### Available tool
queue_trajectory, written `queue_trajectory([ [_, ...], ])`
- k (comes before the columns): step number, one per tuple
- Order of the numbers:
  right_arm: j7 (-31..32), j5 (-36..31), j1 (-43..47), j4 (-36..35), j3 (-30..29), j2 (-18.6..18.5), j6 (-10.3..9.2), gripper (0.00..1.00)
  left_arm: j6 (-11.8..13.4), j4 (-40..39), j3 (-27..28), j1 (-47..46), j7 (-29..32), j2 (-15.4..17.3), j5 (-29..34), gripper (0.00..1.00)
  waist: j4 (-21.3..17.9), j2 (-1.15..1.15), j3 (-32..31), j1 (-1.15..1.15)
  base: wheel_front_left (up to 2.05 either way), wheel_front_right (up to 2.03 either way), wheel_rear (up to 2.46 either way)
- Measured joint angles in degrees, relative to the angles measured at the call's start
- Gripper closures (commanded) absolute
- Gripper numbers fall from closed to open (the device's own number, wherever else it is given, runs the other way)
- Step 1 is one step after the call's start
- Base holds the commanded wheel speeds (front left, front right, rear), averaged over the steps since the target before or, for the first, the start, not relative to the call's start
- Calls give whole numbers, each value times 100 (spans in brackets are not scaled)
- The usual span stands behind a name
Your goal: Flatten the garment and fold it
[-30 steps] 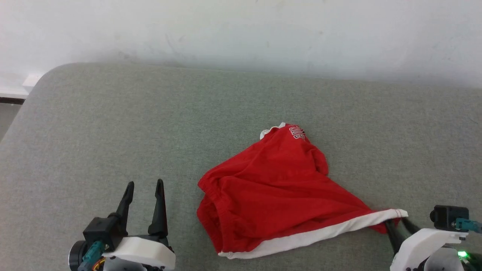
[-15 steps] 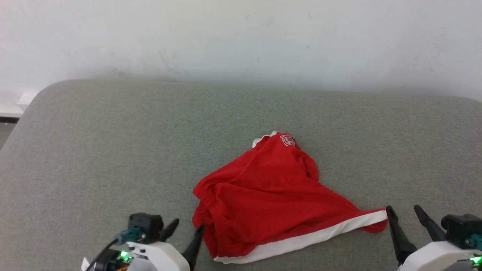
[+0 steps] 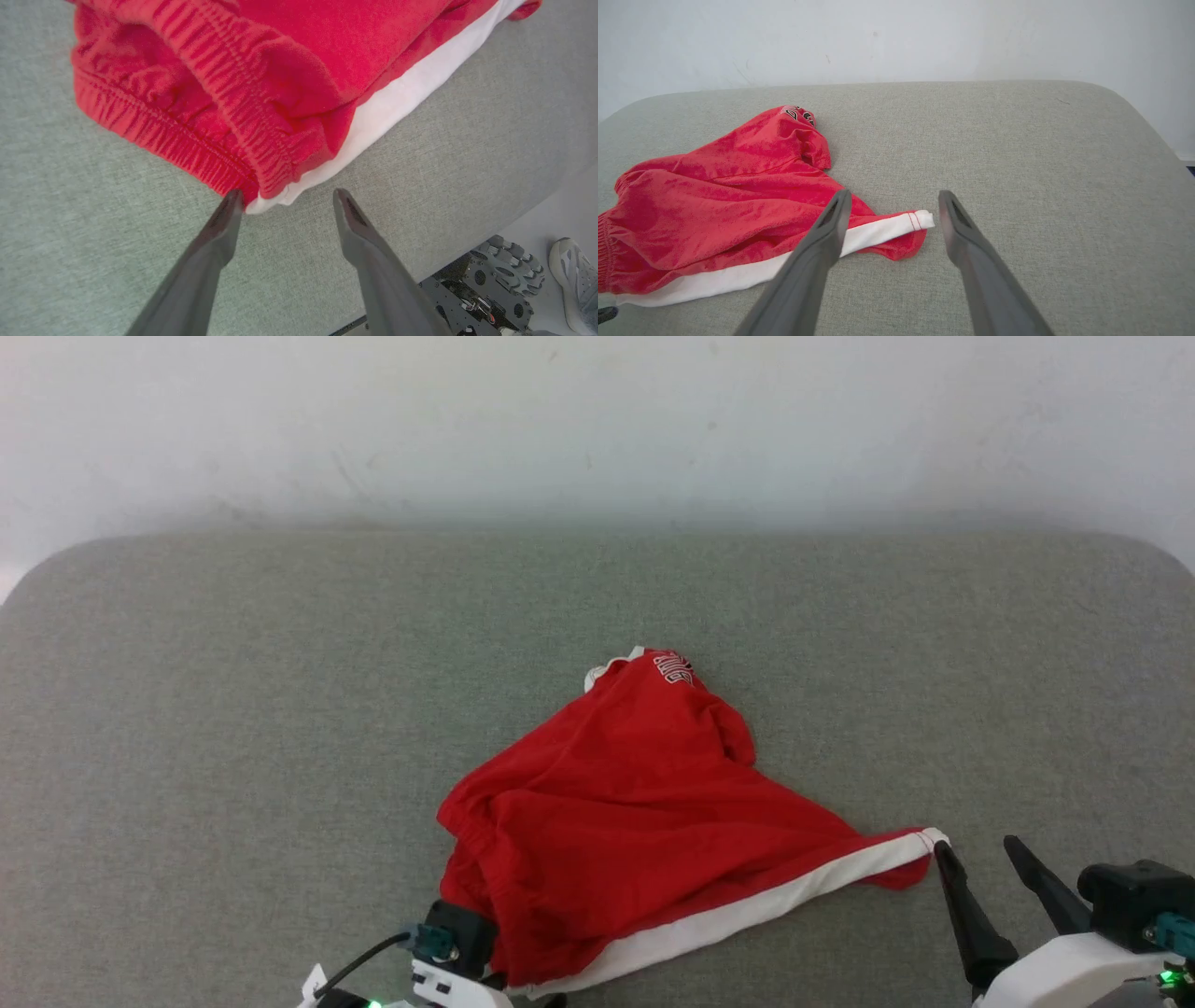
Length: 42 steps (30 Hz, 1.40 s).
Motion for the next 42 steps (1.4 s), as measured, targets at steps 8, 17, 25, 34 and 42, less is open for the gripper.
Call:
queue_trajectory([
  [8, 183, 7, -43, 191, -155, 1, 0, 0, 58, 688, -53, -363, 1, -146, 45, 20, -162, 0, 208, 0, 0, 0, 0],
  [17, 1035, 137, -298, 694, -441, -129, 0, 0, 65, 879, -51, -474, 44, -223, -75, 100, -162, 0, 237, 0, 0, 0, 0],
  [25, 1595, 602, -1075, 1929, -74, -442, 0, 0, 116, 837, -85, -415, -215, -300, -92, 100, -1, 0, 186, 0, 0, 0, 0],
  [34, 1703, 891, -1696, 2582, 463, -764, 0, 0, 115, 683, -198, -414, -314, -312, -81, 100, 257, 0, 317, 0, 0, 0, 0],
  [42, 1856, 1084, -2200, 3074, 928, -1006, -1, 61, 125, 595, -198, -414, -365, -308, -85, 100, 270, 0, 534, -1, 0, 0, 0],
])
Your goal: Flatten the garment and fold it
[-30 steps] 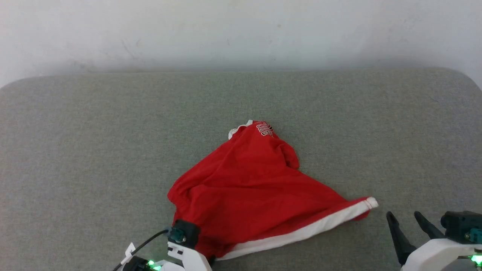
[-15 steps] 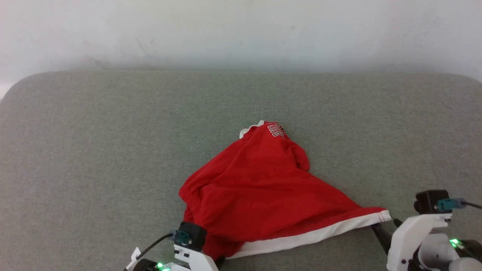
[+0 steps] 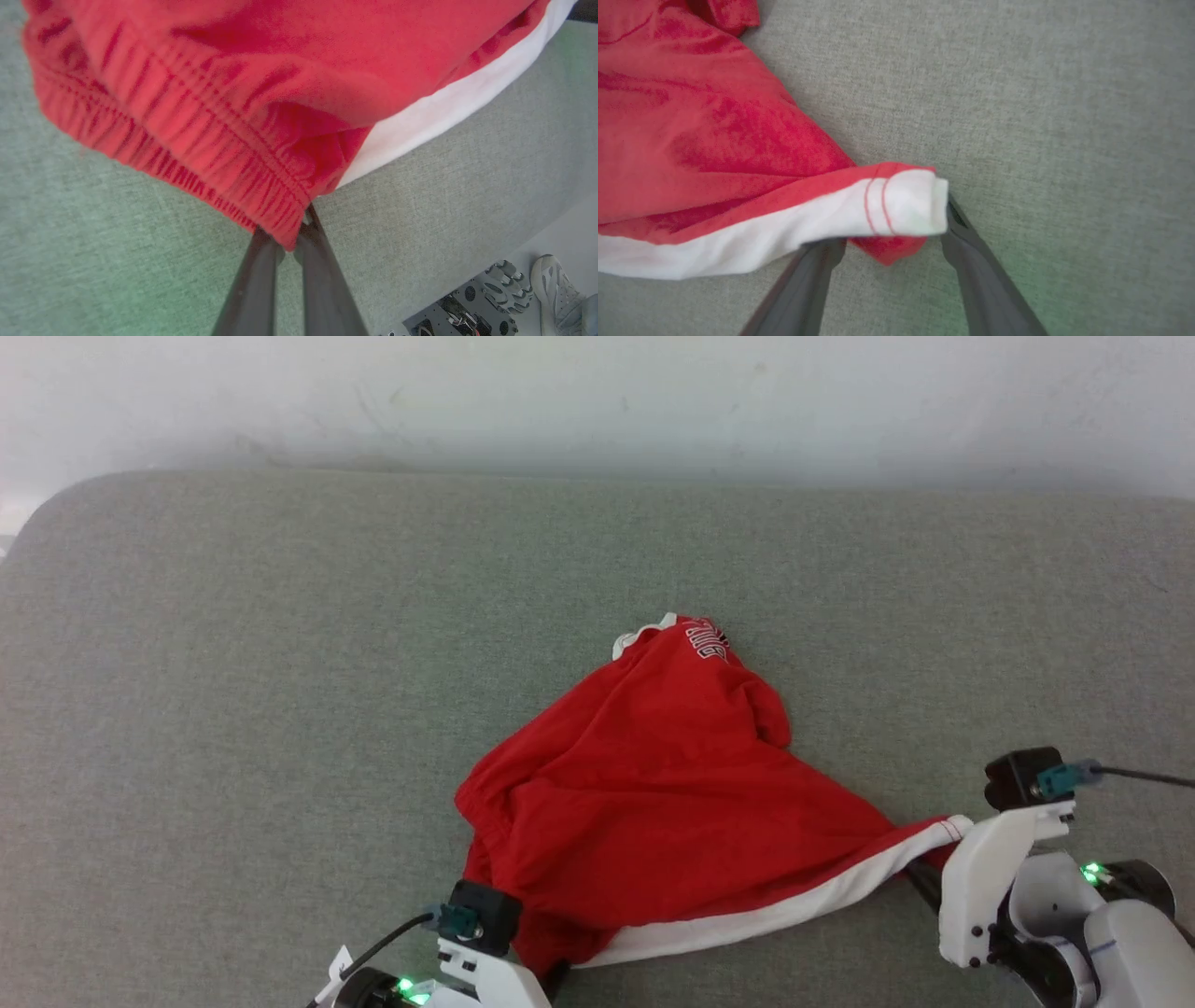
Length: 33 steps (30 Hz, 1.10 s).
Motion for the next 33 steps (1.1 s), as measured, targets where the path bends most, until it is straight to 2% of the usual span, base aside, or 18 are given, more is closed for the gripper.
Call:
queue_trajectory([
  [1, 64, 51, -64, 73, 67, -34, 1, 61, -1, -3, 0, -1, -1, 2, 0, 100, 0, 0, 20, 0, 0, 0, 0],
  [2, 121, 114, -116, 125, 120, -59, 0, 100, -1, -3, 1, -2, -2, 8, 0, 100, 4, 0, 36, 0, 0, 0, 0],
  [6, 162, 315, -170, 176, 257, -111, 1, 100, 1, -2, 14, -3, -93, 10, -10, 100, 34, 0, 56, 0, 0, 0, 0],
  [9, -71, 353, -82, 83, 230, -140, 3, 100, 60, -46, 75, -2, -270, 1, -26, 100, 35, 0, 17, 1, 0, 0, 0],
  [13, -450, 299, 235, -389, 89, -154, 2, 100, 235, -416, 383, -32, -636, 71, -26, 100, 24, 0, -99, 1, 0, 0, 0],
  [16, -557, 229, 426, -1017, -54, -204, 2, 100, 242, -862, 588, -181, -810, 219, -23, 100, 11, 0, -219, 1, 0, 0, 0],
  [17, -557, 229, 426, -1017, -54, -204, 2, 100, 242, -862, 588, -181, -810, 219, -23, 100, 11, 0, -219, 1, 0, 0, 0],
  [18, -583, 140, 472, -1497, -186, -236, 2, 100, 234, -1159, 683, -382, -861, 319, -20, 100, -2, 0, -300, 1, 0, 0, 0],
  [21, -500, 26, 471, -2258, -378, -248, 2, 100, 174, -1533, 825, -831, -909, 443, 15, 100, -22, 0, -416, 0, 0, 0, 0],
  [27, -97, -53, 203, -3333, -559, -310, 3, 100, 75, -1820, 1109, -1857, -956, 578, 26, 100, -106, -1, -513, 0, 0, 0, 0],
  [30, 99, -64, -288, -3676, -715, -413, 5, 100, 31, -1794, 1214, -2519, -942, 580, 0, 100, -184, -1, -494, 0, 0, 0, 0],
  [33, 230, 18, -933, -3674, -773, -522, 8, 100, -20, -1535, 1298, -3206, -883, 569, -78, 100, -242, -1, -391, 1, 0, 0, 0],
])
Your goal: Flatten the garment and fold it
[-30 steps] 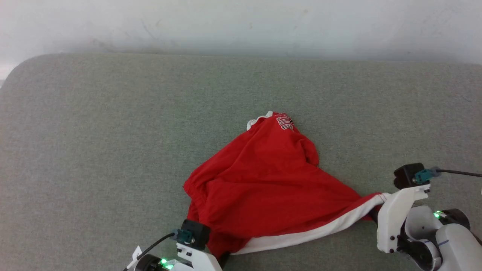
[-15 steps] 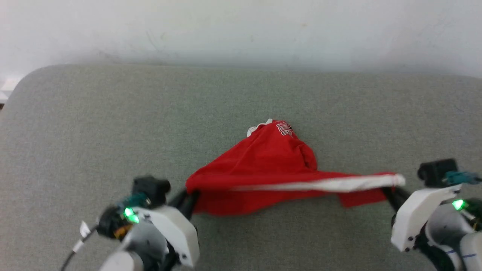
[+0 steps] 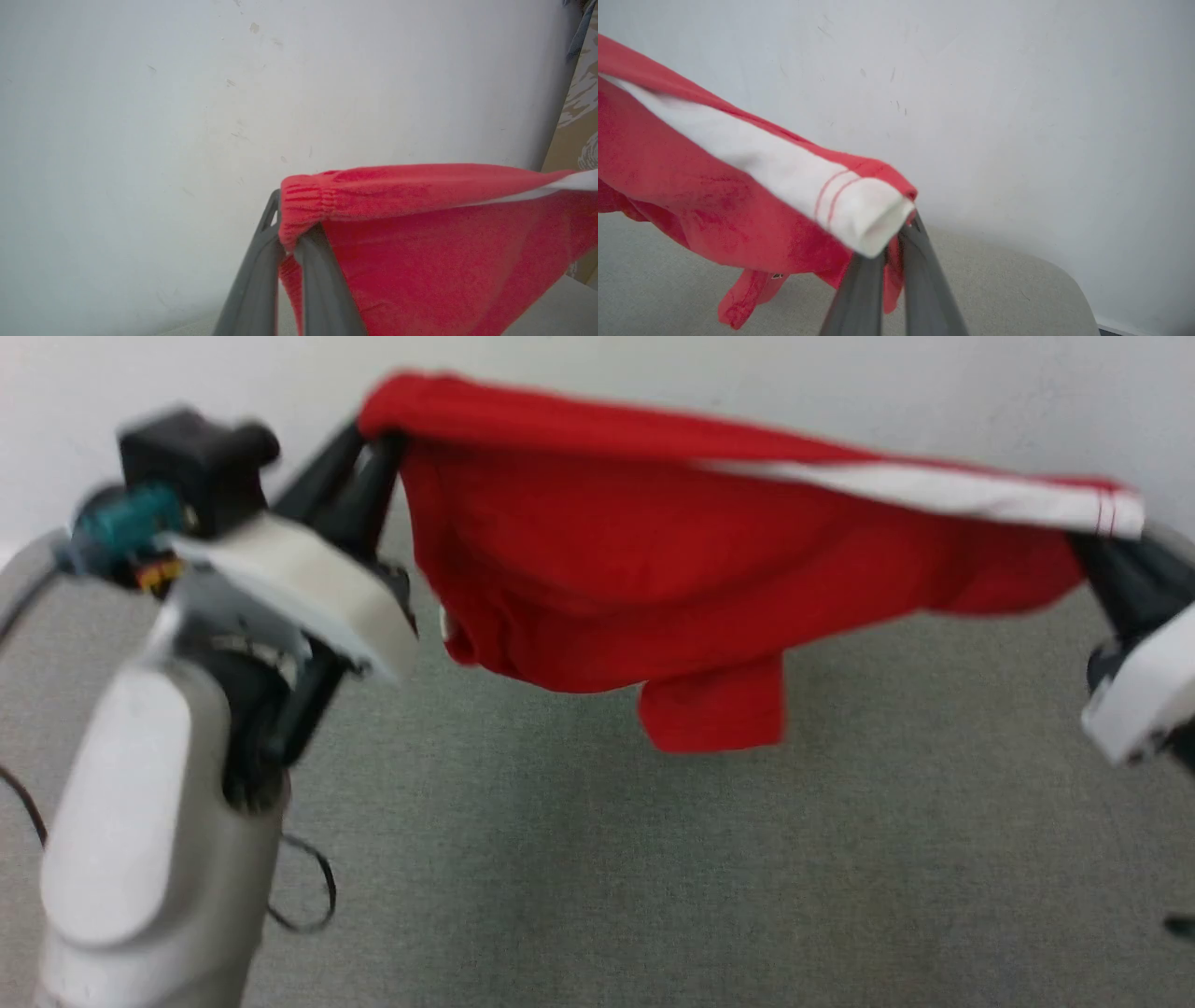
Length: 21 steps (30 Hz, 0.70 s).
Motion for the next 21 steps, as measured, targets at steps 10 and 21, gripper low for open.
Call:
queue_trajectory([
  [10, -283, 392, -2435, 1686, 338, -197, 3, 100, -149, 2124, 111, -2235, -426, -136, -55, 100, -191, 0, 732, 1, 0, 0, 0],
  [21, -2377, 115, -4550, 3705, 1332, -133, 4, 100, -151, 4507, 198, -4038, -2185, -264, 335, 100, -419, 0, 1775, 1, 0, 0, 0],
])
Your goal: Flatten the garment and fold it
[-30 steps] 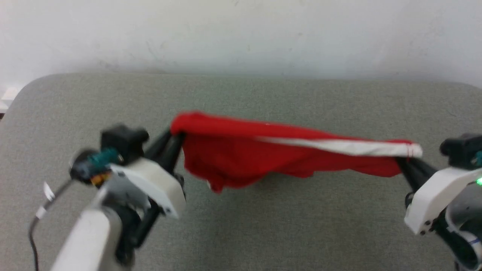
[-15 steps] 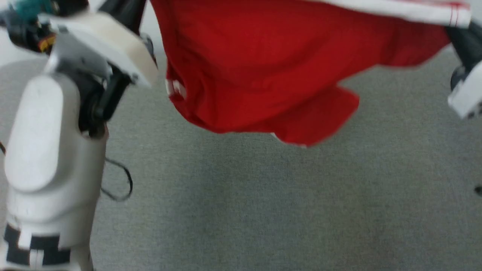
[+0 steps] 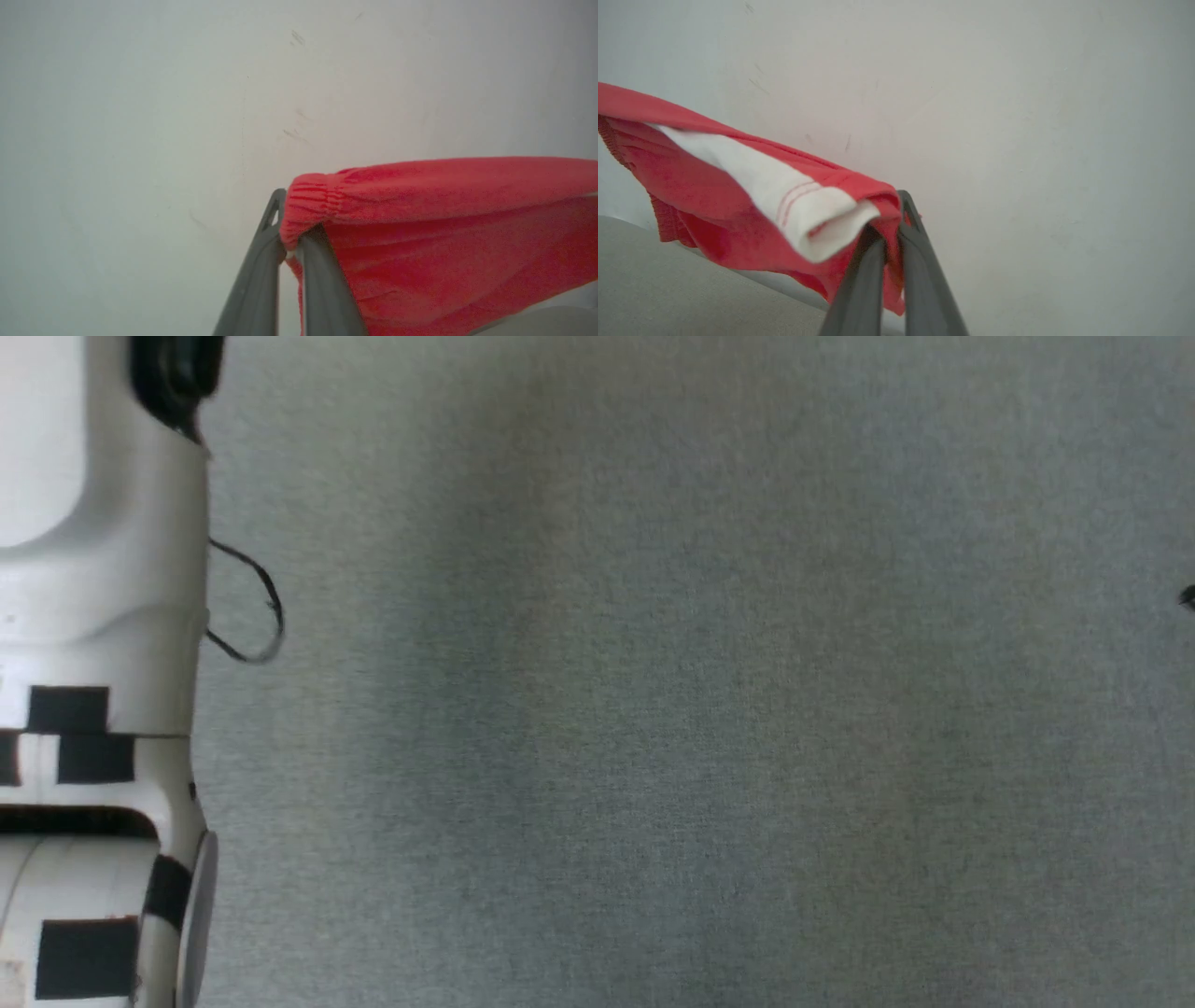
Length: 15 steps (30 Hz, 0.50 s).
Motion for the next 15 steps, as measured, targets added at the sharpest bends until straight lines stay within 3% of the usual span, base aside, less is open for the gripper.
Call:
queue_trajectory([
  [9, -877, 187, 158, 1494, 1015, 269, -3, 100, -132, 1748, -115, 408, -653, -281, -120, 100, -143, 0, 385, 0, 0, 0, 0],
  [15, -1210, 513, 1016, 1711, 1606, 159, -4, 100, -250, 2371, -134, 1256, -772, -569, -434, 100, -91, 0, 230, -2, 0, 0, 0],
])
